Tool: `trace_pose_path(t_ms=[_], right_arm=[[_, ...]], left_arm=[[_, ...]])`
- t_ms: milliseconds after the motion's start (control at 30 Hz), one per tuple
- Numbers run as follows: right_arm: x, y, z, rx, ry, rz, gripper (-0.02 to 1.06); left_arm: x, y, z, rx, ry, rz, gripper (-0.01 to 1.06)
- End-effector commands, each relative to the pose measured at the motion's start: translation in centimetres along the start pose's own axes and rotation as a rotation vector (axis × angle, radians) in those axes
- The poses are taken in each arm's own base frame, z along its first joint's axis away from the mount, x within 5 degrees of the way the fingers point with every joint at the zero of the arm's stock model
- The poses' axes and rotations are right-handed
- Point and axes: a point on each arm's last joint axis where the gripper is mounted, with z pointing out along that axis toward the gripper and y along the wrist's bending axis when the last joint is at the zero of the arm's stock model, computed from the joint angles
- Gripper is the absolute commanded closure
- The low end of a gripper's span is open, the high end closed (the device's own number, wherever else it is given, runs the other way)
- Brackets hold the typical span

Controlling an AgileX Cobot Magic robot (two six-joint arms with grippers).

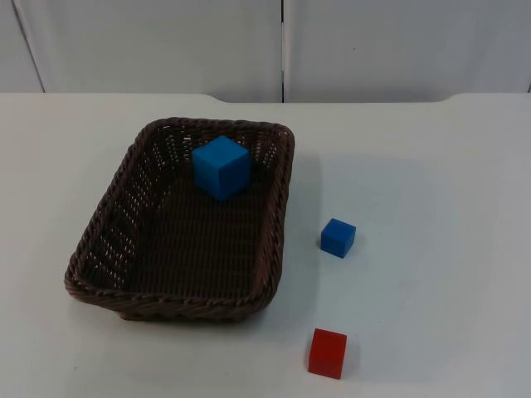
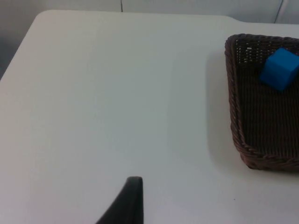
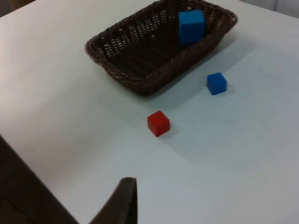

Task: Pick up the basket with the left hand and place the largest block into the basket with the right hand.

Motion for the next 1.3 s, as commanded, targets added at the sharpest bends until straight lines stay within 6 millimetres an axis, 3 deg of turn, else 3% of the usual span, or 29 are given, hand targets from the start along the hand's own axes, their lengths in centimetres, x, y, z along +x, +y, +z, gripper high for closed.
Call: trace_pose_path(t_ms=[0, 1267], right_arm=[[0.14, 0.02, 0.14, 0.042, 0.000, 0.019, -0.01], [0.20, 0.53, 0.07, 0.599, -0.026, 0.304, -0.01]], left_arm=[[0.10, 0.03, 0.05, -0.005, -0.001, 0.000, 0.00], [0.10, 0.03, 0.05, -0.005, -0.001, 0.000, 0.00]])
